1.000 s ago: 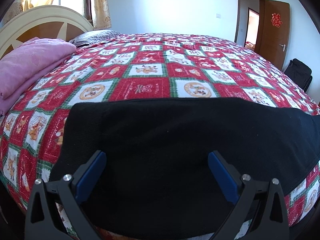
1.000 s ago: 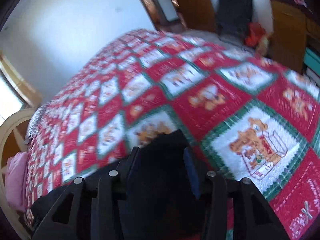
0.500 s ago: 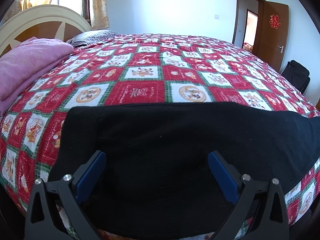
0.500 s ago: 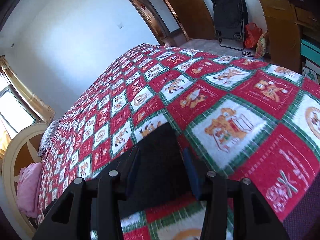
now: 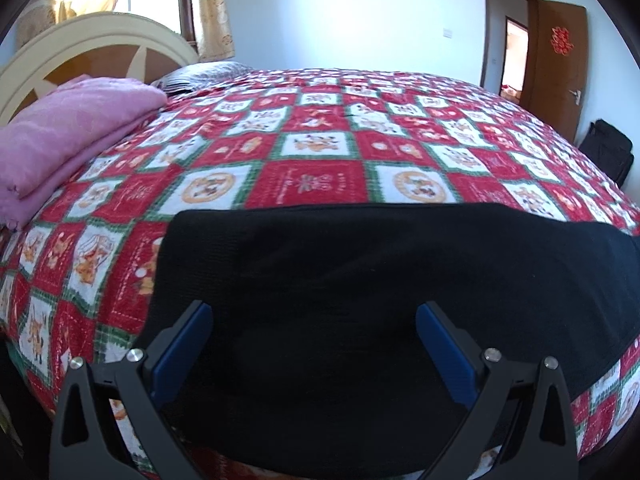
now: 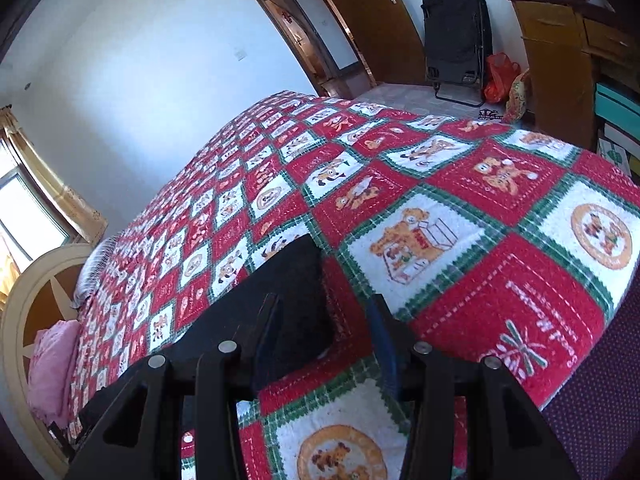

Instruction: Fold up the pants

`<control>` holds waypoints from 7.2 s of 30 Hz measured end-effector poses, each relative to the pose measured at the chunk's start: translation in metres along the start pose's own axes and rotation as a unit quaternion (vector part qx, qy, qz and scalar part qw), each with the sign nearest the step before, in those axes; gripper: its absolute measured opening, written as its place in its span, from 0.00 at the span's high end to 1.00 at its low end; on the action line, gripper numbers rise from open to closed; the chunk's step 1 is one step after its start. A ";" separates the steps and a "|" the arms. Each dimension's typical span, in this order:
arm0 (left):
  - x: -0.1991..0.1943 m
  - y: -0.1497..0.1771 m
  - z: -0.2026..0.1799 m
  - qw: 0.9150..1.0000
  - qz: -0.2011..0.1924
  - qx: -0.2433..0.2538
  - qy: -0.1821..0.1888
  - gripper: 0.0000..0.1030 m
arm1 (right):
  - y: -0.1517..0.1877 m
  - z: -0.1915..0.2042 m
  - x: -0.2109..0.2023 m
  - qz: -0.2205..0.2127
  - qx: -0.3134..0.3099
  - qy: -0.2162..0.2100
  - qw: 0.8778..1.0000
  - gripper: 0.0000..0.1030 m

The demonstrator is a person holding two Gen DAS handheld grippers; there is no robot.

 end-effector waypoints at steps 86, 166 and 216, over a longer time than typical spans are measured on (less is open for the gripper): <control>0.033 -0.045 -0.250 0.939 0.095 0.102 0.315 0.01 | 0.133 0.236 0.002 0.092 -0.237 -0.212 0.944 0.53; 0.043 -0.031 -0.230 0.955 0.079 0.014 0.285 0.33 | 0.145 0.223 -0.001 0.025 -0.252 -0.224 0.941 0.47; 0.027 -0.032 -0.191 0.976 0.050 0.016 0.211 0.17 | 0.233 0.326 -0.003 0.055 -0.415 -0.225 0.880 0.46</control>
Point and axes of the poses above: each gripper's, at about its wrist camera, not at the fingertips, and x roughly the way its jaws point, z to its left, y to its underside, the point moved 2 cm from there along x, roughly the way its jaws point, and after that the axes turned 14 degrees about y, right-handed, at the moved point
